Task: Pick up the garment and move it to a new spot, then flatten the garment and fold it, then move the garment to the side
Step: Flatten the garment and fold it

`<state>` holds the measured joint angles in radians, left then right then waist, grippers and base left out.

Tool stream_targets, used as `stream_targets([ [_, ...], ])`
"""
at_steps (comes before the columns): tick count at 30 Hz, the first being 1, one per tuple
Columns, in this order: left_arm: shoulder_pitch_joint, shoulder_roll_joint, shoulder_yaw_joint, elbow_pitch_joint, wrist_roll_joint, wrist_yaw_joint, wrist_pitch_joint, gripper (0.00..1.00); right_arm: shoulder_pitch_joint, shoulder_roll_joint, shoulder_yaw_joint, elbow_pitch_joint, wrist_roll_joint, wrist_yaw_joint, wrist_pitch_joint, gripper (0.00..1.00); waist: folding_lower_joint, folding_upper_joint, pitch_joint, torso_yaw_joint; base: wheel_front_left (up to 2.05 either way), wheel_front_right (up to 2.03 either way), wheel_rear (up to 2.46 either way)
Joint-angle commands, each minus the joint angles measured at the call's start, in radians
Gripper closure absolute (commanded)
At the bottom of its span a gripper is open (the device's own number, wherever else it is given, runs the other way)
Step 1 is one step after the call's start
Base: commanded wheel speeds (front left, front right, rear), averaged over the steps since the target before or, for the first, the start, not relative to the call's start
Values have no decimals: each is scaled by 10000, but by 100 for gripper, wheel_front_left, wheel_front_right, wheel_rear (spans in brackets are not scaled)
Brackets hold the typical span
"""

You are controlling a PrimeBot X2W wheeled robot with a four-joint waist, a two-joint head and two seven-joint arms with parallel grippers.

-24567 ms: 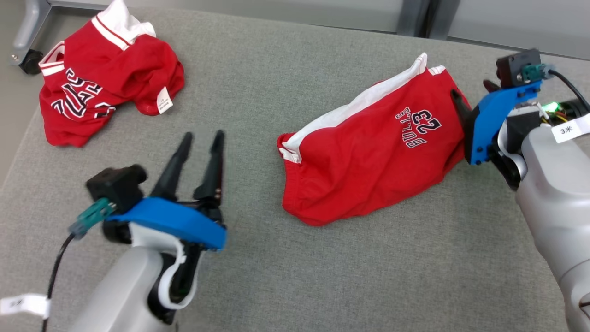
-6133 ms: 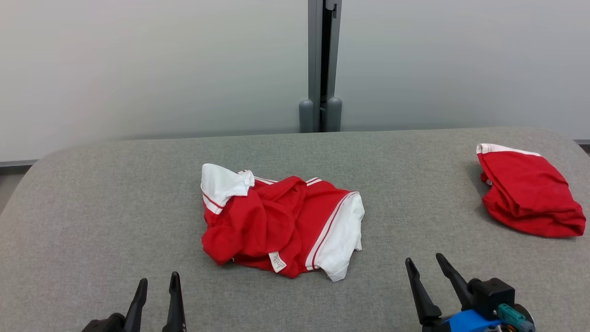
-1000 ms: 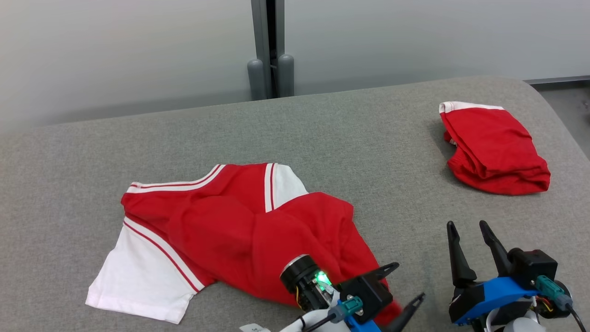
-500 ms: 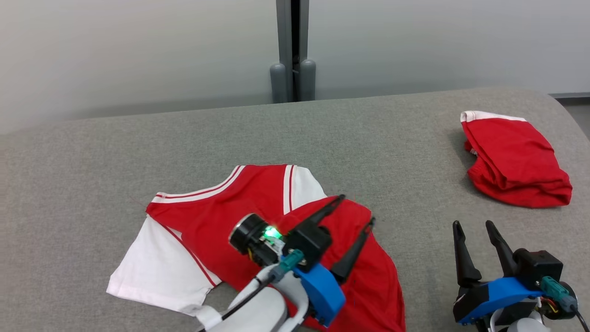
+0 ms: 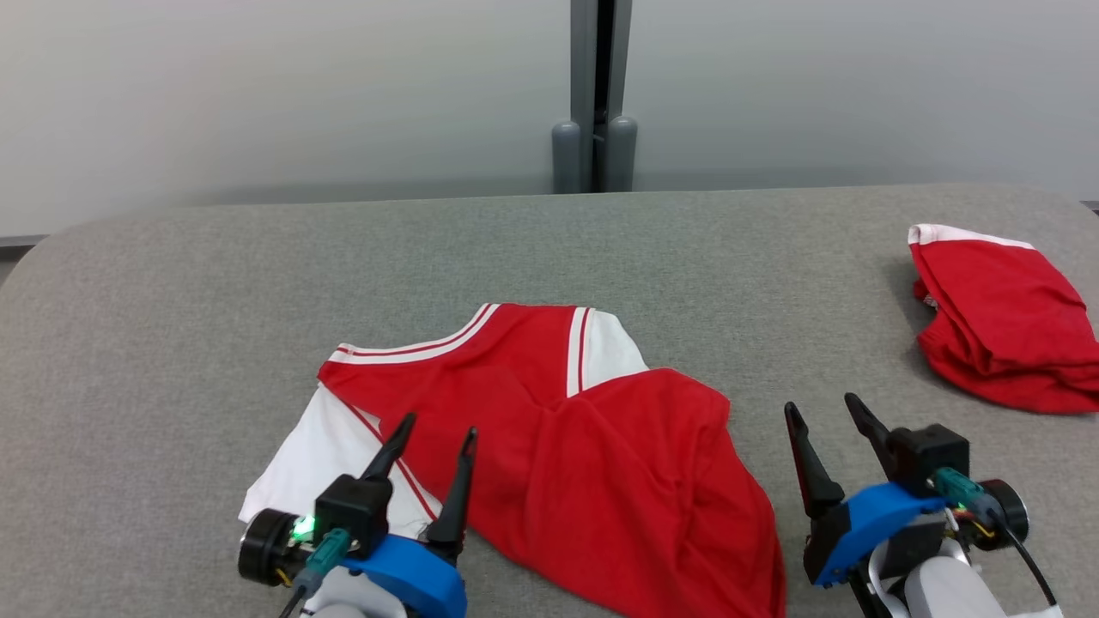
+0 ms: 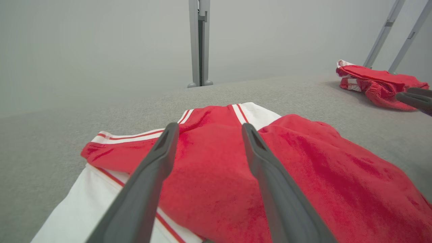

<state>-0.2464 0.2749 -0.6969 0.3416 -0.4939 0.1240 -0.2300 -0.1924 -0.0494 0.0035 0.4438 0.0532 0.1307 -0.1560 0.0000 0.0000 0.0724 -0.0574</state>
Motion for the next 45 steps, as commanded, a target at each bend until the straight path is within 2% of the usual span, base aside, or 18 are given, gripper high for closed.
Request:
stream_targets([
  [1,323,171,327,-166,-165,194,-136,0,-400,-20,142,89,-242,1,399,0,0,0,99,192,0,0,0],
  [8,809,414,1126,-670,-393,571,-305,0,-1399,-29,338,1152,-681,-1,2174,0,0,0,336,795,0,0,0],
  [11,817,426,1251,-791,-340,596,-331,0,-1682,-20,341,1834,-448,1,2788,0,0,0,451,1020,0,0,0],
  [16,844,376,1376,-863,-332,615,-353,0,-1930,-21,746,2533,230,1,3136,0,0,0,547,1179,0,0,0],
  [17,876,370,1412,-863,-328,624,-349,0,-1984,-26,876,2667,326,1,3197,17,0,0,557,1185,0,0,0],
  [18,908,373,1452,-856,-320,619,-353,0,-2016,-24,1006,2767,416,1,3185,60,0,0,562,1177,0,0,0],
  [19,930,376,1497,-845,-317,605,-355,0,-2032,-17,1128,2822,540,1,3113,76,0,0,563,1156,0,0,0],
  [20,951,374,1540,-839,-315,610,-358,0,-2080,-15,1210,2811,666,1,2946,100,0,0,559,1122,0,0,0],
  [25,1039,369,1674,-876,-261,624,-358,0,-2297,-94,875,2370,463,-1,1913,100,0,0,465,843,0,0,0],
  [30,1170,281,1706,-879,-178,587,-360,0,-1790,-416,19,1089,184,-1,1479,100,0,0,319,592,0,0,0],
  [37,1260,221,1853,-931,-91,537,-362,0,-576,-758,-1450,-816,-318,-1,2241,100,0,0,333,427,0,0,0],
  [41,1224,179,1887,-940,-37,502,-362,0,34,-760,-1782,-847,-511,-1,2735,100,0,0,393,457,0,0,0],
  [45,1288,161,1953,-912,18,467,-363,0,480,-597,-2194,-599,-511,-1,2744,100,0,0,355,537,0,0,0],
])
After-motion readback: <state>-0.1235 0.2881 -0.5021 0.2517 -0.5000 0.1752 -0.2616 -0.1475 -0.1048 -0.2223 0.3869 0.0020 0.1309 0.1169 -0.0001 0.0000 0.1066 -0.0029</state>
